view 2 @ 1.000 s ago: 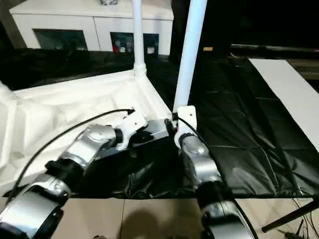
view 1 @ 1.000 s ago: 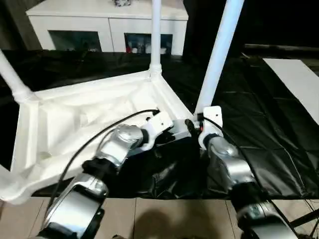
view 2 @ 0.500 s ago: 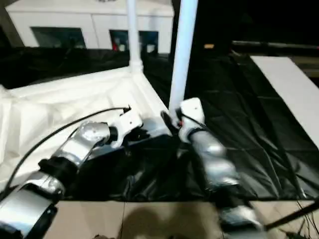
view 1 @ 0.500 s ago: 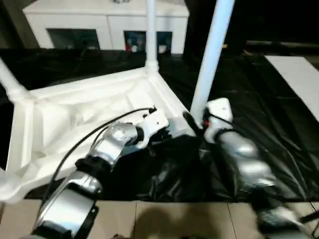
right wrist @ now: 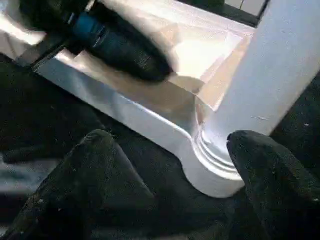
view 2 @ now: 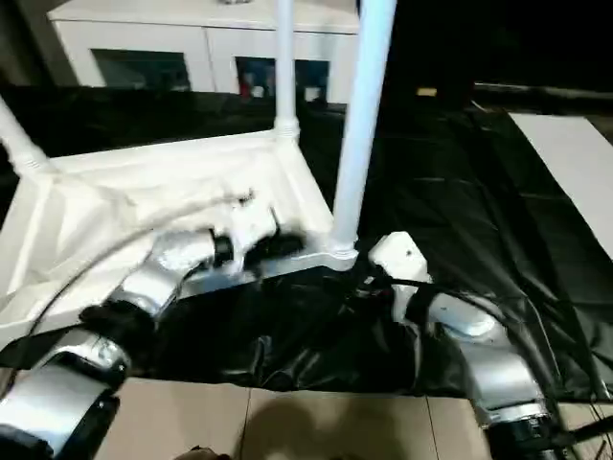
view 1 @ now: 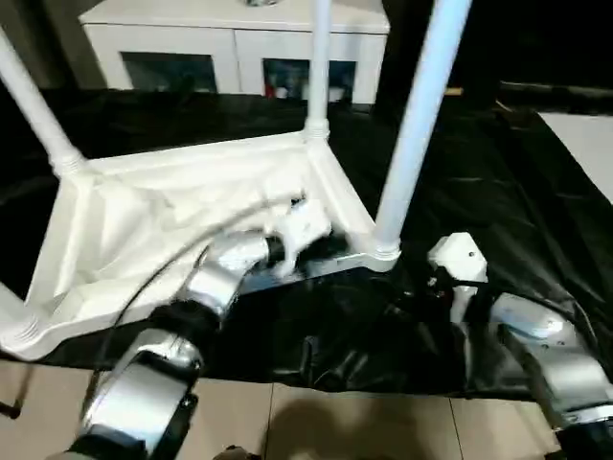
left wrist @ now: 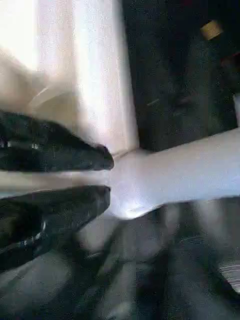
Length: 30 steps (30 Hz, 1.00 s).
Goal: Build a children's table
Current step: Rotate leg to tighten, then rotate table base
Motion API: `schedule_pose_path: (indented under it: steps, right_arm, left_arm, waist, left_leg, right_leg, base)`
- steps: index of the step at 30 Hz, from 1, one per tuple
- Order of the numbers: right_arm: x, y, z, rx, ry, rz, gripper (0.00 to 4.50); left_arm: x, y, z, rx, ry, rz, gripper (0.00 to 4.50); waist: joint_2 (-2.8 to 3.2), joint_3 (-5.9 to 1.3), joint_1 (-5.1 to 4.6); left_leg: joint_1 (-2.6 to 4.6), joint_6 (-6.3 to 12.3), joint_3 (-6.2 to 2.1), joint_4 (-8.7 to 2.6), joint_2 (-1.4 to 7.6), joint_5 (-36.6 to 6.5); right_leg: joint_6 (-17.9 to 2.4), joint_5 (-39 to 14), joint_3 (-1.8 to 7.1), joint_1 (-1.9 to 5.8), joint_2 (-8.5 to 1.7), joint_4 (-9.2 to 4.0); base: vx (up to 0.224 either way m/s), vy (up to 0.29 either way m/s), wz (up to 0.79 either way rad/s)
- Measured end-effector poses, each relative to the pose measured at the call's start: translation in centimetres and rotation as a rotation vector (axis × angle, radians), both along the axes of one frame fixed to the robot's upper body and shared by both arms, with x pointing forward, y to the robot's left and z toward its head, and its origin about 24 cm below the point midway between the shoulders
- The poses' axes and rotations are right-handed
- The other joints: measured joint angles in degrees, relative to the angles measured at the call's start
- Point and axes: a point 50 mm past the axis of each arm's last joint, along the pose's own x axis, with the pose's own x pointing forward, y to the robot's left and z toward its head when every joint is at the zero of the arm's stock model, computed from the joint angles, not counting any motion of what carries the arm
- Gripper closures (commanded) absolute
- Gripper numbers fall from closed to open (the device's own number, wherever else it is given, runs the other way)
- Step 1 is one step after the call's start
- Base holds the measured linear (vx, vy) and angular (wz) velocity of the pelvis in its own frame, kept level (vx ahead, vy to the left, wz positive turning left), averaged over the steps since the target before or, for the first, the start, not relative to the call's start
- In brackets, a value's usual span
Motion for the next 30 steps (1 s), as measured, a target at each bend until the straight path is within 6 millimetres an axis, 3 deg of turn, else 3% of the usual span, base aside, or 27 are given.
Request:
schedule_pose_path:
  steps: [5,8,9,12,16,20,24,30]
  right_arm:
    - [-0.3,1.0,-0.1,0.009,0.005,0.031,0.5]
    - [-0.7,1.9,-0.3,0.021,0.015,0.07,0.5]
    - [-0.8,1.9,-0.5,0.019,0.025,0.078,0.5]
    - [-1.1,2.1,-0.3,0.018,0.032,0.111,0.5]
    - [-1.5,2.6,0.4,0.022,0.031,0.193,0.5]
    - [-1.7,2.4,0.4,0.008,0.048,0.219,0.5]
    - [-2.2,2.4,0.6,-0.021,0.067,0.278,0.5]
    - [-2.2,2.5,0.6,-0.017,0.067,0.276,0.5]
  left_arm:
    - [-0.6,1.9,0.8,0.015,0.031,-0.013,3.08]
    - [-2.4,5.7,0.0,0.113,0.121,-0.002,2.87]
    - [-3.2,7.7,-0.3,0.166,0.162,0.007,2.74]
    - [-4.5,11.0,-0.1,0.265,0.22,0.014,2.58]
    - [-5.3,12.8,0.9,0.35,0.216,0.026,2.22]
    - [-5.6,13.7,1.1,0.385,0.227,0.054,2.12]
    - [-6.4,15.9,0.9,0.467,0.284,0.109,2.12]
    - [-6.5,16.6,0.1,0.493,0.315,0.147,2.6]
  waist:
    - [0.02,-0.01,-0.62]
    - [0.03,-0.01,-1.27]
    - [0.02,-0.01,-1.27]
    - [0.0,0.01,-0.74]
    - [-0.01,0.01,0.32]
    - [-0.05,0.01,0.34]
    - [-0.06,0.0,-0.02]
    - [-0.06,0.0,0.11]
  left_leg:
    - [0.04,-0.01,-0.01,-0.07,0.04,0.0]
    - [0.02,-0.02,-0.11,-0.11,0.09,0.0]
    - [0.02,-0.02,-0.14,-0.11,0.11,0.0]
    - [-0.02,-0.03,-0.1,-0.12,0.09,0.0]
    - [0.13,-0.03,0.02,-0.08,0.01,0.0]
    - [0.16,-0.04,0.02,-0.08,-0.01,0.0]
    - [0.27,-0.07,-0.05,-0.12,0.03,0.0]
    - [0.3,-0.09,-0.05,-0.11,0.02,0.0]
  right_leg:
    - [0.1,-0.1,0.02,-0.06,0.06,0.01]
    - [0.1,-0.2,0.03,-0.17,0.16,0.06]
    - [0.1,-0.2,0.02,-0.18,0.2,0.08]
    - [0.1,-0.3,0.01,-0.17,0.15,0.05]
    - [0.1,-0.3,0.1,0.02,0.06,0.01]
    - [0.0,-0.3,0.16,0.04,0.07,0.11]
    - [0.0,-0.3,0.13,0.02,0.12,0.27]
    - [0.2,-0.3,0.14,0.02,0.12,0.32]
  base:
    - [0.0,0.0,0.0]
    - [0.0,0.0,0.0]
    - [0.0,0.0,0.0]
    - [0.0,0.0,0.0]
    - [0.0,0.0,0.0]
    - [0.0,0.0,0.0]
    - [0.0,0.0,0.0]
    - [0.0,0.0,0.0]
